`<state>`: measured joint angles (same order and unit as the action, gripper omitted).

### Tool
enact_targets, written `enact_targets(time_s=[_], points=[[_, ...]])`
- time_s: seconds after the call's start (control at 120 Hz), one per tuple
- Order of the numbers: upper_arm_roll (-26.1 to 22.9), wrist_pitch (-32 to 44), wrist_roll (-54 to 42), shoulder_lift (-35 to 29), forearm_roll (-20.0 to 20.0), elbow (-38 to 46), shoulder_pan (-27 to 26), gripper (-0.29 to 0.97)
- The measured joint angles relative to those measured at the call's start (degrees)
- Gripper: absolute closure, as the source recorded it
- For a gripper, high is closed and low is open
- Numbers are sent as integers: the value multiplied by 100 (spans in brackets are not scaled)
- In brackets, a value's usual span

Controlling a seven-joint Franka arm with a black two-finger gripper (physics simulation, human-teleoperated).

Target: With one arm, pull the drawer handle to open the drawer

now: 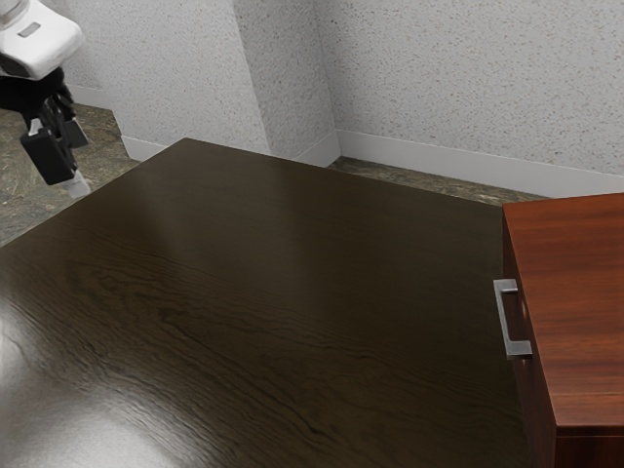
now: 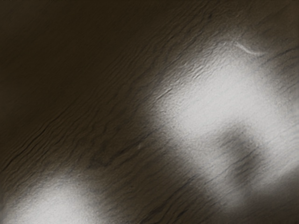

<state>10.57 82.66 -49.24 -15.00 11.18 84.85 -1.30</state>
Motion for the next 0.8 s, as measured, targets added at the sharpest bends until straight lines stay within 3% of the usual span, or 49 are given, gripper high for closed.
enact_targets(time_s=[0.167,0.283,0.525,0.725,0.8], points=[[-8,2,-64,12,-5,-2,8,0],[-324,2,-80,155,14,-8,-65,0],[-402,318,-366,1328,201,-9,-1113,0],[-412,588,-891,1514,205,-2,-2030,0],[-823,686,-1123,1448,330,70,-1974,0]])
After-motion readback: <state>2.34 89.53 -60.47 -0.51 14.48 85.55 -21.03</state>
